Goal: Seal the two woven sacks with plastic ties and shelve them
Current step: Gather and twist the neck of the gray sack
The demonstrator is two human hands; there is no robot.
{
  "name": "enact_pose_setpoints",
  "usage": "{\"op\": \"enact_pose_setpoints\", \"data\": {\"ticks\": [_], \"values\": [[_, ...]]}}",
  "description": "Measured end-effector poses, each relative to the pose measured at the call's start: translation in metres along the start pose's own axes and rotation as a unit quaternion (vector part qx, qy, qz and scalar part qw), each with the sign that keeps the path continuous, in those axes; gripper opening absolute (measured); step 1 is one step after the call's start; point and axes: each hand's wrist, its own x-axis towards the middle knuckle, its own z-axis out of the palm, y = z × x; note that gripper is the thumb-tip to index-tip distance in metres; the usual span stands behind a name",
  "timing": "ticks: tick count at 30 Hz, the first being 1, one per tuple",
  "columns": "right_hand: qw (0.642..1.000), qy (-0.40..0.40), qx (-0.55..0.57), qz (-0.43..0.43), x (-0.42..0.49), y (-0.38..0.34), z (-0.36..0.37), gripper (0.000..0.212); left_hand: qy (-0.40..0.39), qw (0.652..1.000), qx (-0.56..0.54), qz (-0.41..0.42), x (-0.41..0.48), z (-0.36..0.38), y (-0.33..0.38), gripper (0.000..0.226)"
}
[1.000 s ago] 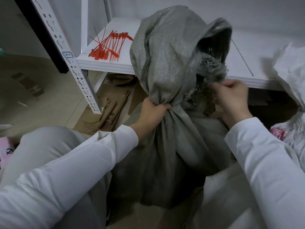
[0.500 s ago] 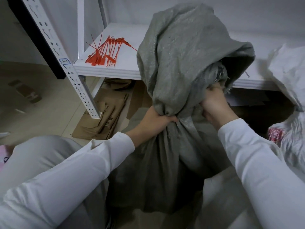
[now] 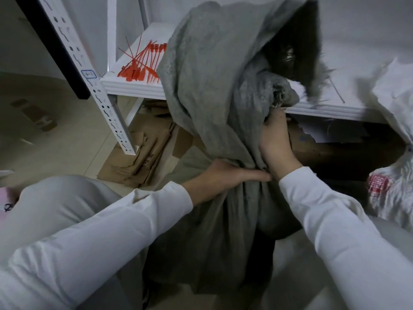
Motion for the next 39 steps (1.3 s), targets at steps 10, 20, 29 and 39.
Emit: {"op": "enact_pose_setpoints", "data": {"ticks": [10,20,29,39], "values": [[0.990,-0.112,0.076,-0.034,0.004,-0.003,-0.020,0.020,0.082,0.988,-0.126,-0.020,0.006,-0.012,0.005,0.026],[0.989,-0.036,-0.009,-0.140,0.012,-0.002,-0.040,0.015,0.062,0.989,-0.132,-0.039,0.008,-0.005,-0.001,0.025],[0.984,-0.160,0.004,0.079,0.024,0.009,-0.054,0.018,0.076,0.959,-0.250,-0.111,0.014,-0.015,-0.003,0.017],[0.920,-0.358,-0.137,0.078,0.002,0.024,-0.048,0.034,0.045,0.957,-0.249,-0.144,0.021,-0.025,0.004,0.048]]}}
